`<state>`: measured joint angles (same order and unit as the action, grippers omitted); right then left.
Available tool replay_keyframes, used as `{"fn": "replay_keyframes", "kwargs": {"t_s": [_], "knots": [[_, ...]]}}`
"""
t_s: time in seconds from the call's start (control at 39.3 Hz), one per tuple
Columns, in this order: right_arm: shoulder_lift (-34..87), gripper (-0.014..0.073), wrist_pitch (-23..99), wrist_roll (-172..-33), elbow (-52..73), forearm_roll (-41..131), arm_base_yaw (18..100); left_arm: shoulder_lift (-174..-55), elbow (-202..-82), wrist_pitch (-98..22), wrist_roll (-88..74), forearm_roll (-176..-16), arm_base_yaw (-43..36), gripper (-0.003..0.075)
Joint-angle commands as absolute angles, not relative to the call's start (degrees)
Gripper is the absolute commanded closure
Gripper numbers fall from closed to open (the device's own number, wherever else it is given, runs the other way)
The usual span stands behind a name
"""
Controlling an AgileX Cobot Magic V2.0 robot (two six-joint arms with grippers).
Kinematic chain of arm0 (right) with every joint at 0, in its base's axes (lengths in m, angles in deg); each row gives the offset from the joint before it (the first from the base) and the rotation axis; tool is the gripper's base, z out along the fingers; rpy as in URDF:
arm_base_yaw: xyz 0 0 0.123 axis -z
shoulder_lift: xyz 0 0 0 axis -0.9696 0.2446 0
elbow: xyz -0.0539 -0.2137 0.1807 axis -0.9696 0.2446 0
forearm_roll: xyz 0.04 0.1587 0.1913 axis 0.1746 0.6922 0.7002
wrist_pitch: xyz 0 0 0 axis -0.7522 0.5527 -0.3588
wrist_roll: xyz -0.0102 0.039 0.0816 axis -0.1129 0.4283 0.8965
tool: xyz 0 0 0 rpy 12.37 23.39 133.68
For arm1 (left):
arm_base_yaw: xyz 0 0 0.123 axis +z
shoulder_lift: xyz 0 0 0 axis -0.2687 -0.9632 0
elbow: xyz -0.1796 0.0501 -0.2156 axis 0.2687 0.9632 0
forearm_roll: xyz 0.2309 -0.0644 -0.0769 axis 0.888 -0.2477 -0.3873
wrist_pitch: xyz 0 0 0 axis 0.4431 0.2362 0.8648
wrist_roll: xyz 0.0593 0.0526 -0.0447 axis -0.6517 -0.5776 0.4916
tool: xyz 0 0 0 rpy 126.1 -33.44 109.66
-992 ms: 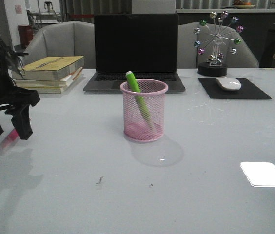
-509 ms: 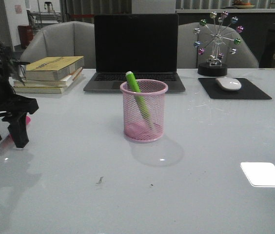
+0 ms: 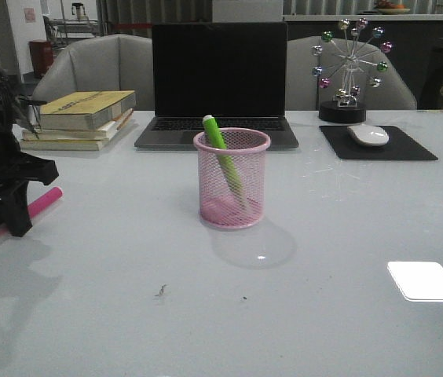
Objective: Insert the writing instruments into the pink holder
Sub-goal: 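Lower the left gripper onto the pink marker and close it, then lift the pink marker upright with the left gripper toward the holder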
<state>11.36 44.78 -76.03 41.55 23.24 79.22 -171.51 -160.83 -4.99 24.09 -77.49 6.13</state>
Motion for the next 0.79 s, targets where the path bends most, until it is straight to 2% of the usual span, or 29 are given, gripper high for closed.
{"fn": "replay_keyframes", "kwargs": {"t_s": [0.0,0.03,0.28,0.76], "knots": [[11.13,0.0235,40.73,-76.42,40.02,22.41,79.56,-170.86,-161.01,-3.66,24.35,-79.43,5.78,0.0613],[11.13,0.0235,40.73,-76.42,40.02,22.41,79.56,-170.86,-161.01,-3.66,24.35,-79.43,5.78,0.0631],[11.13,0.0235,40.73,-76.42,40.02,22.41,79.56,-170.86,-162.21,-4.87,24.12,-80.0,5.78,0.0625],[11.13,0.0235,40.73,-76.42,40.02,22.41,79.56,-162.24,-176.26,-16.88,22.19,-85.07,0.67,0.0625]]}}
